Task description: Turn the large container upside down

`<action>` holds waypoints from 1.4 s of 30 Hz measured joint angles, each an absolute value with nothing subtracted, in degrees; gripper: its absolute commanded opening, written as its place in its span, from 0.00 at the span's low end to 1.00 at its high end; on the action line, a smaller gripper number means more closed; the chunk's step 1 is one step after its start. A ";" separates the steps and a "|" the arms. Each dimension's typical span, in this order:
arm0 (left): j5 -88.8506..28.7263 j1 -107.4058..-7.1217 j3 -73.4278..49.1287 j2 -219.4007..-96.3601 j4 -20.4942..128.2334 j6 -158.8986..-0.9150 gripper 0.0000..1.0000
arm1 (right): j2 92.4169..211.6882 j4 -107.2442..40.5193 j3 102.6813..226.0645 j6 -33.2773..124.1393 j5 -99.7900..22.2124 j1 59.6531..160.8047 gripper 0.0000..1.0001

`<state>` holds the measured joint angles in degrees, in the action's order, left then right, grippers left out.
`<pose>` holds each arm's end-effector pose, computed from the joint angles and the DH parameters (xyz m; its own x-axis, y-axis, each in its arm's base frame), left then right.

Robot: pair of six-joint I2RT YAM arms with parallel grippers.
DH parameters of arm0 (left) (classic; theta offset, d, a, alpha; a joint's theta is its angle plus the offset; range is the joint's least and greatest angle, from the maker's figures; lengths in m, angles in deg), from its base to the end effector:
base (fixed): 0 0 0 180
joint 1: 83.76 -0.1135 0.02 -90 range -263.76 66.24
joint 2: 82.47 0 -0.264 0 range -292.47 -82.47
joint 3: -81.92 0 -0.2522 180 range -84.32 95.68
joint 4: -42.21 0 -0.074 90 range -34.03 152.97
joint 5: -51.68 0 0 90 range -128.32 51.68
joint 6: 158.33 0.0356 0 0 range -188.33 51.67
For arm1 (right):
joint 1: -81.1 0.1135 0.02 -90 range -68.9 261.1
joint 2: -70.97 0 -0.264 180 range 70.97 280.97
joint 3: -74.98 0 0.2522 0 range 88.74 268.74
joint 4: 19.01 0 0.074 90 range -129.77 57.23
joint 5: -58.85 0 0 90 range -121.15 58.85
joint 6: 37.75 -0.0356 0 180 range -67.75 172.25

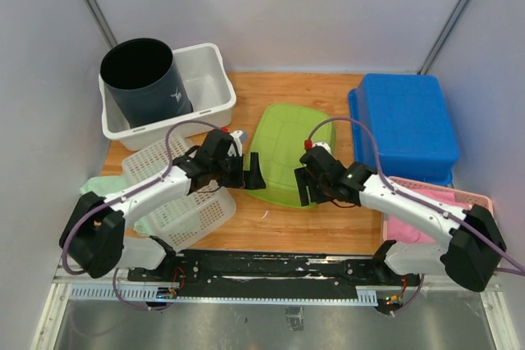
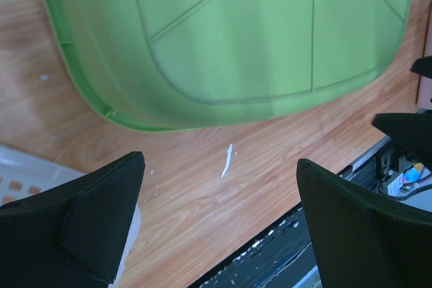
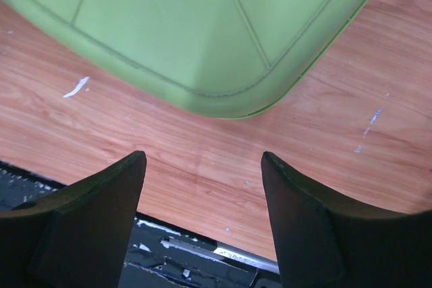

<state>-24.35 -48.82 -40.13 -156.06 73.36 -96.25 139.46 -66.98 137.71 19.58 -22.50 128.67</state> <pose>0.2103 -0.1574 0.2196 -0.8516 0.0407 -0.5226 0.3311 0.8147 -0.4761 0.1650 0.1726 0.2458 -0.8194 -0.1054 -0.5635 -0.2701 0.9380 0.2173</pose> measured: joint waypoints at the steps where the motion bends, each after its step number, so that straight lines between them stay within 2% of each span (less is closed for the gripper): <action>1: -23.73 -48.82 -40.13 -157.08 72.33 -96.51 0.99 | 140.84 -67.09 137.86 19.30 -21.45 128.74 0.71; 6: -21.42 -48.82 -37.14 -164.80 68.07 -96.88 0.99 | 149.41 -67.68 139.68 19.25 -16.34 127.21 0.71; 10: -20.98 -48.82 -31.37 -171.36 65.69 -96.82 0.99 | 154.65 -66.85 143.44 21.92 -15.66 119.60 0.70; 18: -19.60 -48.82 -14.06 -185.58 63.15 -94.02 0.99 | 160.25 -64.84 154.28 25.48 -15.01 107.65 0.70; 23: -20.06 -48.82 -1.89 -195.00 63.55 -93.95 0.99 | 161.47 -64.34 155.63 25.53 -16.82 103.06 0.69; 29: -20.08 -48.87 2.14 -197.65 64.03 -94.11 0.99 | 158.30 -63.18 149.62 25.66 -19.38 100.00 0.70; 33: -19.28 -48.87 6.38 -200.21 64.29 -94.22 0.99 | 158.00 -62.33 146.98 26.03 -22.46 93.72 0.70; 42: -19.91 -48.87 10.40 -202.63 66.67 -93.19 0.99 | 157.95 -61.69 147.37 28.72 -23.53 89.00 0.67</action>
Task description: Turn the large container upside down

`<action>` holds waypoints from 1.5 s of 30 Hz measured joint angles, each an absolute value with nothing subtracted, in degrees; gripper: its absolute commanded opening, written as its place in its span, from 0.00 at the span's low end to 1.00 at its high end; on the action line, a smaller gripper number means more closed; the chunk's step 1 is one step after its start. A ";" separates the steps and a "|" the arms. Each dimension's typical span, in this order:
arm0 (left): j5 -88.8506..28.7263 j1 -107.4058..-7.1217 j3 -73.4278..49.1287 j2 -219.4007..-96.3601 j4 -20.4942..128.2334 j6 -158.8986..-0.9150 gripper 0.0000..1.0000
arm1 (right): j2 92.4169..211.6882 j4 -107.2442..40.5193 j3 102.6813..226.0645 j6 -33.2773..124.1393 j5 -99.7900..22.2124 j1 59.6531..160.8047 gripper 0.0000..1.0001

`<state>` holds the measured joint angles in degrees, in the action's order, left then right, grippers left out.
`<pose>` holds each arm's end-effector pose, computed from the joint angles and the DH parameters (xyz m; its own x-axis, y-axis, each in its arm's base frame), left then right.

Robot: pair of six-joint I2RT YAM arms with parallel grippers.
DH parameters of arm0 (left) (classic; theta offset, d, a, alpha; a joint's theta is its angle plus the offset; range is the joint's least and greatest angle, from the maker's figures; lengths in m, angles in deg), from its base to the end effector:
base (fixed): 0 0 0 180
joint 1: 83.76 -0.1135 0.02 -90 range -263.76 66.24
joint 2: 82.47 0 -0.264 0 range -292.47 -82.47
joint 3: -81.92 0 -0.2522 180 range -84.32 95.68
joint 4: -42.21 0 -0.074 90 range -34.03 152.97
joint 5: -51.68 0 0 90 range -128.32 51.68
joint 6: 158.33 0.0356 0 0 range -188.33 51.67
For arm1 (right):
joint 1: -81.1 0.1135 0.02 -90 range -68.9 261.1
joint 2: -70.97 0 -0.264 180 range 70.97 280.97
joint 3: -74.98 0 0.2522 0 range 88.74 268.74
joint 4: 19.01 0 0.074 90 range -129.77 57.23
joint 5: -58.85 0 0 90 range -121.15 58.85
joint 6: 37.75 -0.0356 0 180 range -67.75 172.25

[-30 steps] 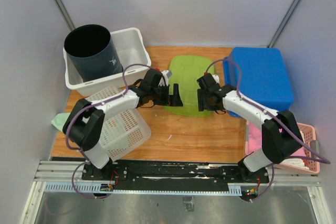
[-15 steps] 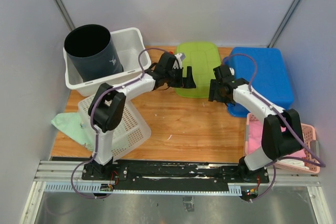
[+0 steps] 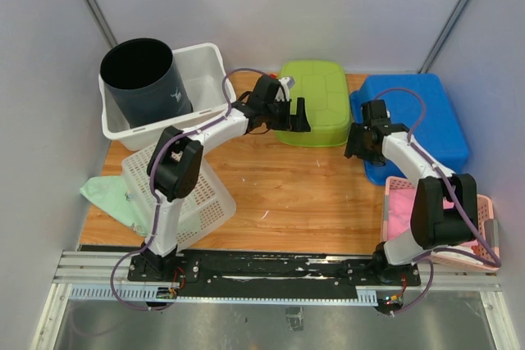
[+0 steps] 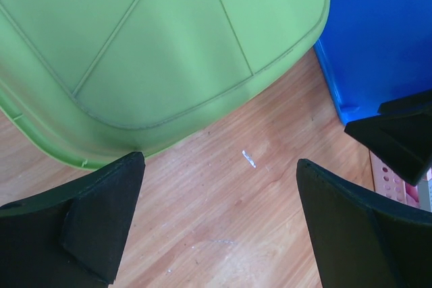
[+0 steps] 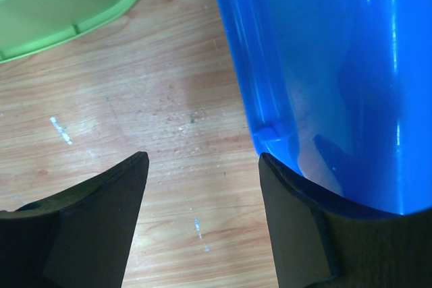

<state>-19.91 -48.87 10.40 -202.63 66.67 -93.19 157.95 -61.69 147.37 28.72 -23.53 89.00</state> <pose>0.3927 -0.2876 0.2271 -0.7550 0.0402 -0.6544 0.4789 0.7156 -0.5085 0.3070 0.0378 0.2217 -0.7900 0.2899 -0.5403 0.2729 0.9553 0.1136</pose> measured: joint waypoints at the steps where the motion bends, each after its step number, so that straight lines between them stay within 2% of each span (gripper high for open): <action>1: -20.17 -48.87 10.40 -202.48 67.11 -92.99 0.99 | 157.82 -61.74 147.74 28.85 -24.27 88.89 0.67; 6: -21.29 -48.87 8.47 -197.98 70.19 -92.47 0.99 | 152.90 -62.66 148.18 29.15 -29.19 88.83 0.67; 12: -28.19 -48.87 1.07 -178.63 77.97 -91.13 0.99 | 139.96 -63.55 147.68 28.87 -34.70 90.62 0.67; 15: -35.91 -48.87 -3.98 -165.91 82.45 -91.57 0.99 | 135.15 -62.63 145.16 27.54 -36.78 95.54 0.67; 18: -44.61 -49.50 -9.25 -154.15 89.60 -94.44 0.99 | 134.48 -61.43 142.61 25.09 -38.09 105.02 0.67; 23: -52.61 -51.86 -18.72 -145.02 100.77 -102.72 0.99 | 145.51 -58.04 145.91 22.07 -39.60 121.68 0.66; 26: -54.33 -53.07 -23.20 -143.36 106.26 -107.20 0.99 | 157.38 -56.95 155.78 22.23 -39.81 129.31 0.65; 30: -57.20 -53.74 -21.95 -140.60 110.23 -111.16 0.99 | 169.67 -55.95 169.75 23.14 -39.70 135.97 0.65; 37: -66.51 -53.81 -11.90 -135.23 113.01 -114.96 0.99 | 179.57 -55.71 180.90 23.25 -40.21 141.24 0.64; 45: -71.05 -53.85 -10.30 -134.16 114.43 -115.77 0.99 | 187.81 -59.92 187.06 22.12 -37.10 143.38 0.62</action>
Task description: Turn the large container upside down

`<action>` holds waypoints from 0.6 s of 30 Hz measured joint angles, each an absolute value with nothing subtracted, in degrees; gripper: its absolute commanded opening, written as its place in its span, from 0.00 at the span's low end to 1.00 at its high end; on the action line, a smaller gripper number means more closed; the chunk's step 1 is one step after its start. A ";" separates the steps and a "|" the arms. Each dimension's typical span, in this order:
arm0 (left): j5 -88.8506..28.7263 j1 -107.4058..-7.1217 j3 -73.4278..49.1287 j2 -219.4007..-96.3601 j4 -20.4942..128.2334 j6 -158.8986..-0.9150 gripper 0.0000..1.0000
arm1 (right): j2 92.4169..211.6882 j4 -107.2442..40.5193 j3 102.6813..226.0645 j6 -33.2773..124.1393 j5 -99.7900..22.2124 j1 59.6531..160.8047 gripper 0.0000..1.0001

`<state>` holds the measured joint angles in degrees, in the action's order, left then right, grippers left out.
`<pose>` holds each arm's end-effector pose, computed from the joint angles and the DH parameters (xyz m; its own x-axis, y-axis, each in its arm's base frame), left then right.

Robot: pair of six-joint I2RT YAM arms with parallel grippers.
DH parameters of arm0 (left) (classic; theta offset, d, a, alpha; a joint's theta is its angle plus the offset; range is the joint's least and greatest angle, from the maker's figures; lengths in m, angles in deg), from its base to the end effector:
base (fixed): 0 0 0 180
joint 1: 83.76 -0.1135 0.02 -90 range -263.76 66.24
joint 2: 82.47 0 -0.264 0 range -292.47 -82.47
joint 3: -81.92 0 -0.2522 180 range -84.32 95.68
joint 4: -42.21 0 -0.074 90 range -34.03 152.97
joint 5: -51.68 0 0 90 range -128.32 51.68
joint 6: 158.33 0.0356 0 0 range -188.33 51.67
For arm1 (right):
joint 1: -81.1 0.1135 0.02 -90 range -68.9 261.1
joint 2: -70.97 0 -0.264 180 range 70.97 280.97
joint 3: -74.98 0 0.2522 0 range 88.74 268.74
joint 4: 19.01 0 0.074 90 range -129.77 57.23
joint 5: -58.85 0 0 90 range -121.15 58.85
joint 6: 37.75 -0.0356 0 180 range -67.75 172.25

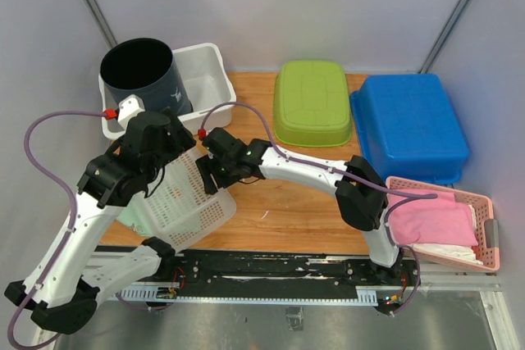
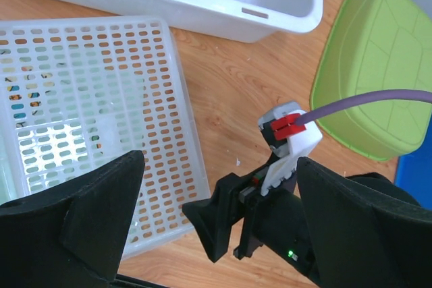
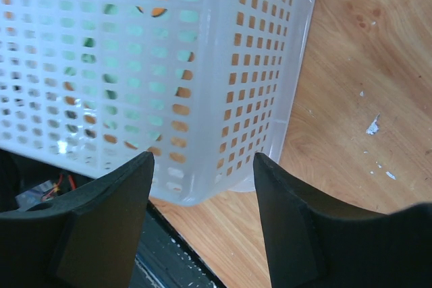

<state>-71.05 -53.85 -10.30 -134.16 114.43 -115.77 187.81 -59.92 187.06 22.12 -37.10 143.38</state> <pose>0.1345 -0.0552 0.4079 -0.3758 -0.4986 -0.7811 -0.3488 0.8570 -0.3793 0.2139 0.4151 0.2499 -0.7467 -0.3476 -0.5672 -0.6236 0.6625 0.4149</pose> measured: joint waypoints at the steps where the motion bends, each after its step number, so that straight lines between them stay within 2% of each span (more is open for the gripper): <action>1: -71.08 -53.85 -10.32 -134.40 114.50 -115.75 0.99 | 187.85 -59.90 187.08 21.88 -37.13 143.38 0.62; 7: -71.10 -53.96 -10.78 -134.75 114.32 -115.29 0.99 | 180.27 -59.12 177.51 20.63 -34.55 142.38 0.60; 12: -70.70 -53.96 -11.66 -134.94 112.29 -113.87 0.99 | 168.46 -60.19 163.61 20.08 -33.67 137.00 0.59; 18: -66.90 -53.96 -13.78 -137.56 108.11 -110.72 0.99 | 158.65 -65.19 155.81 22.51 -28.08 130.27 0.60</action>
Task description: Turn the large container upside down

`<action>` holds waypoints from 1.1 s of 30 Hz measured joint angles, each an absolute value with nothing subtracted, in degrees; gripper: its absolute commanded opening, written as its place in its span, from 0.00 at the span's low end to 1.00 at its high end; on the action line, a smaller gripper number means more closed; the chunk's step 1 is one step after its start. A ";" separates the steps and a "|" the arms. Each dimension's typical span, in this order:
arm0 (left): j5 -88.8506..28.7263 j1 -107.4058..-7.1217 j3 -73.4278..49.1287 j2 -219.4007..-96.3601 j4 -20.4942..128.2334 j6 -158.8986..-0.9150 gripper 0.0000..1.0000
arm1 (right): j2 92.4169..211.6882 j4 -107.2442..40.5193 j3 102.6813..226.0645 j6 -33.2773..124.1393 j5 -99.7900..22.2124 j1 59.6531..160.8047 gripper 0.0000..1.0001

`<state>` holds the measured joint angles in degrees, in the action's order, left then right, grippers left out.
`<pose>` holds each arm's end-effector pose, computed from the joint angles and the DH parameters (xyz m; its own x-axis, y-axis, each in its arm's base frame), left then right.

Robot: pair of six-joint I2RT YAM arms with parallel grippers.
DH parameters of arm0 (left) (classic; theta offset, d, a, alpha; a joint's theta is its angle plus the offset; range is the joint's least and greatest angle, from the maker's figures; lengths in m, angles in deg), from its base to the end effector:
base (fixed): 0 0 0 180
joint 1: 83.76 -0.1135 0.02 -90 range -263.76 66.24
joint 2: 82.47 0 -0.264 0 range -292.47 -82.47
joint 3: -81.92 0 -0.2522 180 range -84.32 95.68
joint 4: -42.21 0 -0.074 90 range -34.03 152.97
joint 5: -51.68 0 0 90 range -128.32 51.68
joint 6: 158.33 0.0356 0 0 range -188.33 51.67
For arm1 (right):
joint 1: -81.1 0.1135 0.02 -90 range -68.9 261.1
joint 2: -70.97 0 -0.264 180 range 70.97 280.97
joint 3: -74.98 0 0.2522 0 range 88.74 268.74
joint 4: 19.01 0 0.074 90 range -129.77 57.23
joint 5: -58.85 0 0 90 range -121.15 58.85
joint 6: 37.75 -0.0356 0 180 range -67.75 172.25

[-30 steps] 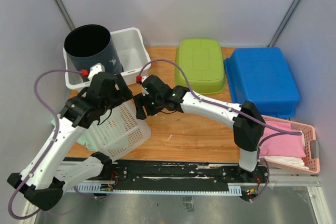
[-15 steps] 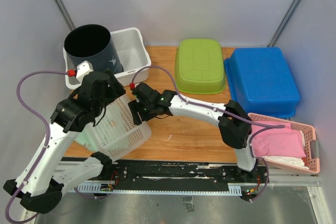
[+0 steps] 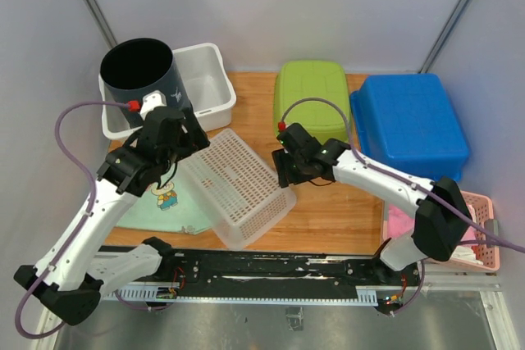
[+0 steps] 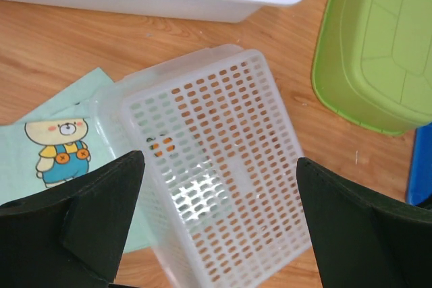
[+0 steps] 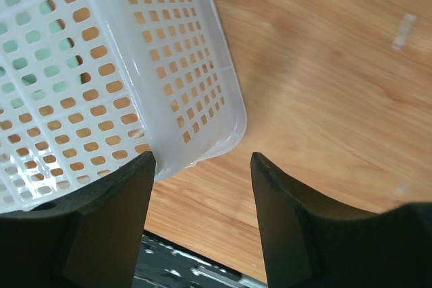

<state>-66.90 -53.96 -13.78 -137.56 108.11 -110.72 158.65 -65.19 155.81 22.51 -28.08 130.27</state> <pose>0.1590 -0.0714 0.3902 -0.4527 -0.4230 -0.7849 -0.2731 0.9038 -0.3295 0.2143 0.2451 0.2597 -0.8179 -0.1889 -0.5434 -0.3786 0.8879 0.2612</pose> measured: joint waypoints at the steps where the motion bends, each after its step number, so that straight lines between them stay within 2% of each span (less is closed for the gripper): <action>1: -65.94 -53.96 -14.15 -138.33 107.50 -110.11 0.99 | 157.45 -66.33 155.04 23.21 -26.90 129.33 0.60; 11: -57.68 -54.07 -22.19 -145.91 99.48 -104.73 0.99 | 146.32 -74.26 147.98 27.97 -19.22 116.83 0.60; 20: -48.21 -57.87 -29.34 -151.95 87.48 -102.74 0.99 | 144.29 -76.69 146.85 28.67 -18.37 116.28 0.59; 26: -36.19 -58.14 -32.99 -157.06 77.60 -103.18 0.99 | 142.17 -77.26 145.38 28.02 -18.74 116.28 0.59; 33: -29.26 -53.76 -34.30 -162.44 68.01 -104.99 0.99 | 136.18 -84.86 143.13 26.60 -19.81 116.04 0.59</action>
<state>-29.26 -53.76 -34.30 -162.44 68.01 -104.99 136.18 -84.86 143.13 26.60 -19.81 116.04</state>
